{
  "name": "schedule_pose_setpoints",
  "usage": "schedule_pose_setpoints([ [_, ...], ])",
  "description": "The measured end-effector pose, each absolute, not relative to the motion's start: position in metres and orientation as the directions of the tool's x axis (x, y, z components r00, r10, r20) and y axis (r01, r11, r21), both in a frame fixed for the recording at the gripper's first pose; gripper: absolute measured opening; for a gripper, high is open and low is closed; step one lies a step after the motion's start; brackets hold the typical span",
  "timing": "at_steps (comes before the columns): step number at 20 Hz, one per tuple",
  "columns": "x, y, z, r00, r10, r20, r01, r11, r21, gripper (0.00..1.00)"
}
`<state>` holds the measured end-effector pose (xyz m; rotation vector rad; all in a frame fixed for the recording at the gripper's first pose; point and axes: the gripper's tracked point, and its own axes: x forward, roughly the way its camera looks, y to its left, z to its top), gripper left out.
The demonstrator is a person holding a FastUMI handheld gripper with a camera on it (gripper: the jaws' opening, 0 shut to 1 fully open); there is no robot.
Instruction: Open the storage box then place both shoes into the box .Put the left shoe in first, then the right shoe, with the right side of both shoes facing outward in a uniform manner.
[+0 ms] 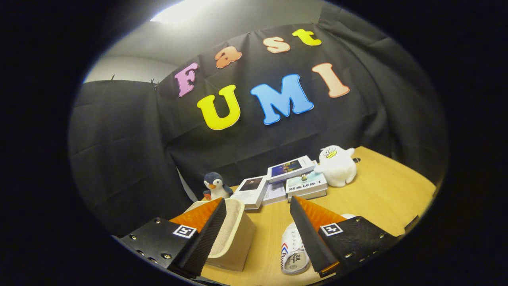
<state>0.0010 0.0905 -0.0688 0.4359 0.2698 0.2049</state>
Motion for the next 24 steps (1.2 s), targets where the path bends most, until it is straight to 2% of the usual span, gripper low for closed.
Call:
schedule_pose_setpoints([
  [7, -0.005, 0.127, -0.103, 0.877, 0.382, -0.291, -0.113, 0.753, 0.648, 0.98],
  [15, -0.010, 0.160, -0.141, 0.794, 0.500, -0.346, -0.005, 0.575, 0.818, 0.96],
  [24, -0.018, 0.208, -0.156, 0.684, 0.652, -0.328, 0.069, 0.389, 0.918, 0.95],
])
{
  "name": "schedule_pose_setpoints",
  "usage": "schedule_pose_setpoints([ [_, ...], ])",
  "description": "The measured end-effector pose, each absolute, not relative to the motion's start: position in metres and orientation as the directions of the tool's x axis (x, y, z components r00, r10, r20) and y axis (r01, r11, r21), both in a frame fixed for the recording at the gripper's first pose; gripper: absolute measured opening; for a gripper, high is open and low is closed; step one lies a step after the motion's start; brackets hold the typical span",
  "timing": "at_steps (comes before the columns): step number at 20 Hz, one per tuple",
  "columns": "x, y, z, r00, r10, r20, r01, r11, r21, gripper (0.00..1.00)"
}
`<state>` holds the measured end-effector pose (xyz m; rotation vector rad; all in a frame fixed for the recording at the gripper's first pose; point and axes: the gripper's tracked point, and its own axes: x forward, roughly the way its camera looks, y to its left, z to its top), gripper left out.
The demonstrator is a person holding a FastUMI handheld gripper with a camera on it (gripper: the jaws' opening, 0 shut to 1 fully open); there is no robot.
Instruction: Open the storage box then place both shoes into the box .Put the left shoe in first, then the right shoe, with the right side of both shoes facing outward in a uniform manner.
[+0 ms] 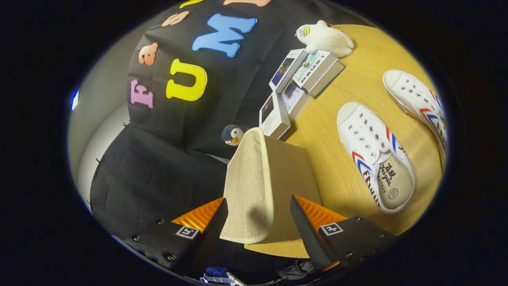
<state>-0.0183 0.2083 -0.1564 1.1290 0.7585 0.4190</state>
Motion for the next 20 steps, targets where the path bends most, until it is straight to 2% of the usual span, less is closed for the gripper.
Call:
schedule_pose_setpoints([
  [3, -0.020, 0.217, -0.160, 0.658, 0.678, -0.329, 0.079, 0.373, 0.925, 0.95],
  [4, -0.021, 0.219, -0.161, 0.650, 0.683, -0.333, 0.085, 0.370, 0.925, 0.75],
  [5, -0.023, 0.222, -0.161, 0.639, 0.694, -0.332, 0.088, 0.363, 0.928, 0.69],
  [7, -0.026, 0.225, -0.163, 0.624, 0.701, -0.345, 0.091, 0.374, 0.923, 0.69],
  [10, -0.017, 0.220, -0.157, 0.653, 0.689, -0.316, 0.093, 0.341, 0.936, 0.09],
  [20, -0.015, 0.234, -0.085, 0.638, 0.733, -0.238, -0.072, 0.364, 0.929, 0.08],
])
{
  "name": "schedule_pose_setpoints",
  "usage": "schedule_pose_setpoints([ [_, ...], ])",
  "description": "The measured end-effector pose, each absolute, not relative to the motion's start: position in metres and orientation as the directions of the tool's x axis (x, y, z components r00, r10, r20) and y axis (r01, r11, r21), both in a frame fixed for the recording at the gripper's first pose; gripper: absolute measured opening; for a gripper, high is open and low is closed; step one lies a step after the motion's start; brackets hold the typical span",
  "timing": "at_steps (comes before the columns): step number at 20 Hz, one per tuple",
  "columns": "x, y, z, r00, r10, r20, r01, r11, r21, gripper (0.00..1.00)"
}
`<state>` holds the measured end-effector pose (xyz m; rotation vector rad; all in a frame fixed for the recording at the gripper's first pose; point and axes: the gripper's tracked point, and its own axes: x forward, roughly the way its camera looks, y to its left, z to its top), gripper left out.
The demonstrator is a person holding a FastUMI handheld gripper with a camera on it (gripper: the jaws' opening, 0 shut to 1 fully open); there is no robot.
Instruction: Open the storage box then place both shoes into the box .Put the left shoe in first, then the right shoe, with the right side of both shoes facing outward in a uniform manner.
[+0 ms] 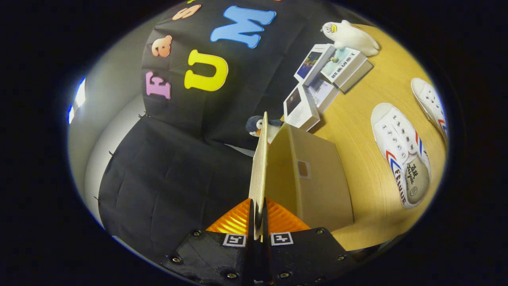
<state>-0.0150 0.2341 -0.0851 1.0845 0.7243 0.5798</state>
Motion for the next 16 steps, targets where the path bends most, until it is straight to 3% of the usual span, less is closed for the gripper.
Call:
schedule_pose_setpoints([
  [16, -0.003, 0.343, 0.024, 0.593, 0.780, -0.201, -0.380, 0.491, 0.784, 0.08],
])
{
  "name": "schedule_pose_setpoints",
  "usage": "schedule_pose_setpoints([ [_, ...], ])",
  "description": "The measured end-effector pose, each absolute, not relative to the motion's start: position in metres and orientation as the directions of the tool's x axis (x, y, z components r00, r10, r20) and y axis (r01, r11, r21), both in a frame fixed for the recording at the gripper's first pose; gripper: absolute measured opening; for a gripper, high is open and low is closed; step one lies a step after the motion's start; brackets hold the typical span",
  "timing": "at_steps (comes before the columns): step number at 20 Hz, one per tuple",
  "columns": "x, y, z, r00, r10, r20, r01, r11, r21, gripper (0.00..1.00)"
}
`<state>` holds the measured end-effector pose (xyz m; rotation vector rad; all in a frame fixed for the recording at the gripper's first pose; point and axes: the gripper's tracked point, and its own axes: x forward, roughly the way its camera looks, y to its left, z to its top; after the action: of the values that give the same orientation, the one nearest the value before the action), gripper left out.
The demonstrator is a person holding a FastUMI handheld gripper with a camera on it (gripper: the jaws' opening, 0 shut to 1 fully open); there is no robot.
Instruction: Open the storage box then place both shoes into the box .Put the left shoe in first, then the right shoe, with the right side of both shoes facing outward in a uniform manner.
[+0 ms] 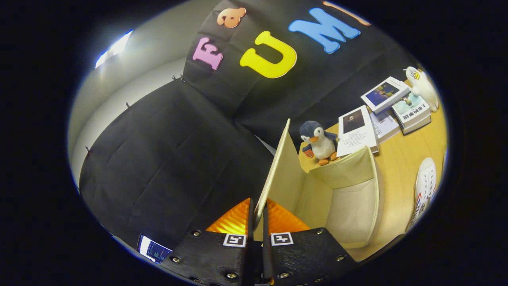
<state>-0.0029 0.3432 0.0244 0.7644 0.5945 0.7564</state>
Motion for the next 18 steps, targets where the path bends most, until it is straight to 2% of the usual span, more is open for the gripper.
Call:
schedule_pose_setpoints([
  [11, -0.010, 0.442, 0.029, 0.509, 0.822, -0.254, -0.492, 0.520, 0.698, 0.08],
  [12, -0.013, 0.447, 0.031, 0.501, 0.825, -0.260, -0.509, 0.524, 0.683, 0.17],
  [15, -0.016, 0.469, 0.023, 0.478, 0.832, -0.279, -0.551, 0.532, 0.643, 0.18],
  [16, -0.016, 0.474, 0.022, 0.476, 0.833, -0.283, -0.561, 0.535, 0.631, 0.34],
  [17, -0.014, 0.478, 0.020, 0.476, 0.832, -0.286, -0.569, 0.539, 0.621, 0.38],
  [18, -0.016, 0.480, 0.020, 0.471, 0.834, -0.288, -0.577, 0.538, 0.614, 0.39],
])
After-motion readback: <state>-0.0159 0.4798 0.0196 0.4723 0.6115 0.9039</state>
